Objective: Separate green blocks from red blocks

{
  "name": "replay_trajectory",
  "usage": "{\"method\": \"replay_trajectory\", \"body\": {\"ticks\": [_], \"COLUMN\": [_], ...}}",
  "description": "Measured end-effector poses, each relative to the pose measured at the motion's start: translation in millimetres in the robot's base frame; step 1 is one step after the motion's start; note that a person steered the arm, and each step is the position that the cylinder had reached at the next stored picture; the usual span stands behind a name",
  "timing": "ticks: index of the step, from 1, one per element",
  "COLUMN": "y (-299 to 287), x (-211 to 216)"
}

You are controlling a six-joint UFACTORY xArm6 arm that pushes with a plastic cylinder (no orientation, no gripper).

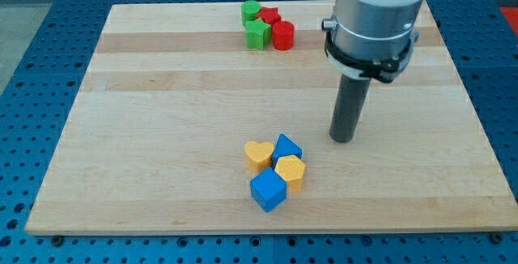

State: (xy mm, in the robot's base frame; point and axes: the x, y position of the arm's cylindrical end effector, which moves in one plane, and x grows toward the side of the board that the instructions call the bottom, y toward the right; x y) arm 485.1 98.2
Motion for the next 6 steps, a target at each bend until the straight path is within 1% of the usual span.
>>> {"method": "replay_trajectory", "body": {"ticks": [2,4,5,6], "y": [0,-4,-48,-90], "x": [-127,-229,-270,-292]}}
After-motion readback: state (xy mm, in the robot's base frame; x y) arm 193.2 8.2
